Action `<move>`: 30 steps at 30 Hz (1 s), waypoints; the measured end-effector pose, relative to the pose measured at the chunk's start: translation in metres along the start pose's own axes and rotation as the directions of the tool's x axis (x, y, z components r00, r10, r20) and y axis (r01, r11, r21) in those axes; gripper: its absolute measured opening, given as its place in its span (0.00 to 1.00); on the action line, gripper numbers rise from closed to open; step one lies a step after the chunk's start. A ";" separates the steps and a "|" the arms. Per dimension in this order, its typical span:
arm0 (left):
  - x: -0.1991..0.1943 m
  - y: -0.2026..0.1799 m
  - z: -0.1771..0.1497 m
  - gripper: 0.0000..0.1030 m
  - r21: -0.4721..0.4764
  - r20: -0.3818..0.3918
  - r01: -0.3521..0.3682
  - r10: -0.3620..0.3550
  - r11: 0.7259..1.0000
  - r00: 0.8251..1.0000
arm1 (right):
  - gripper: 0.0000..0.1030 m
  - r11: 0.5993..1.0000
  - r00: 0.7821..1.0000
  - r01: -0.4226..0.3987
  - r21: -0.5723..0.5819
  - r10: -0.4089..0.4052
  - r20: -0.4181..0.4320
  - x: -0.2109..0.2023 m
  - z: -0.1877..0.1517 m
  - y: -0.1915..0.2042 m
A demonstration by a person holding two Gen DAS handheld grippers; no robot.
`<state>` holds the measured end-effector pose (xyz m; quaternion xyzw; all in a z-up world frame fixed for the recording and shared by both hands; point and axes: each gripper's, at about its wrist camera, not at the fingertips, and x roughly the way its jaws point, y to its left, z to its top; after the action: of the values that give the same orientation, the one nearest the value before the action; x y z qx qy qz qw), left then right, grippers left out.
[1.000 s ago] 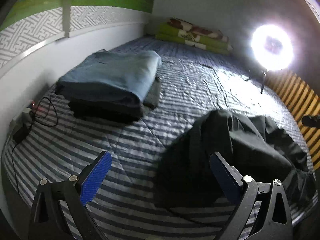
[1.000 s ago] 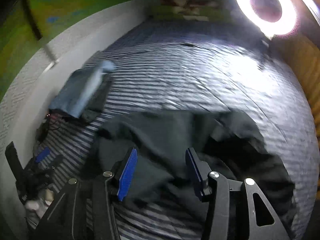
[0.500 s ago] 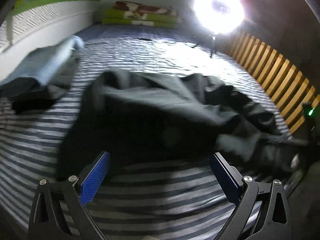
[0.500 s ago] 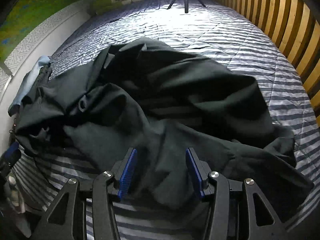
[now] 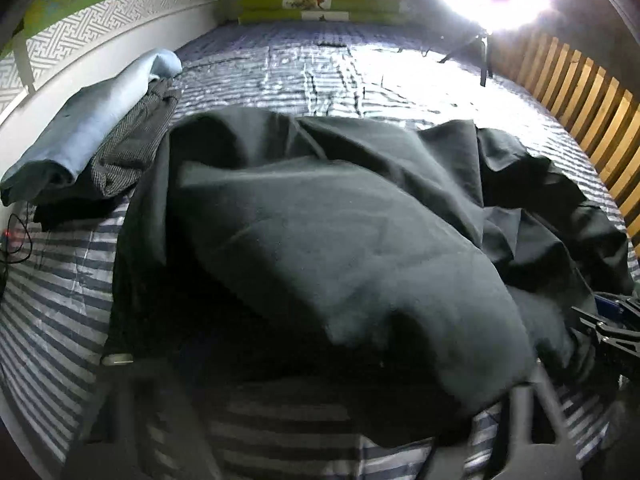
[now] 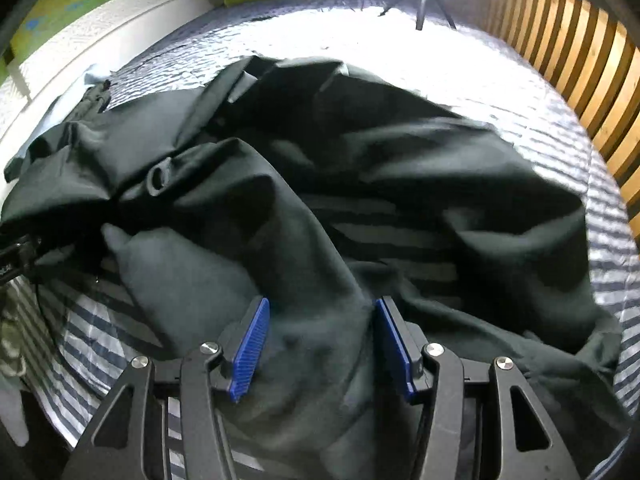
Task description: Fold large clothes
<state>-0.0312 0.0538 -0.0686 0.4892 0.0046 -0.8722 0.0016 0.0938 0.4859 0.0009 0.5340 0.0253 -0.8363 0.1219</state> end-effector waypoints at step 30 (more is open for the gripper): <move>-0.087 0.151 0.116 0.57 -0.039 -0.093 -0.073 0.069 0.997 0.993 | 0.00 0.943 0.913 0.322 0.086 -0.333 0.234 -0.111 0.031 -0.071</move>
<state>-0.0835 -0.0982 0.0648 0.5283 0.0058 -0.8480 0.0426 0.0944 0.5692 0.1078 0.4173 0.0801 -0.9047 -0.0299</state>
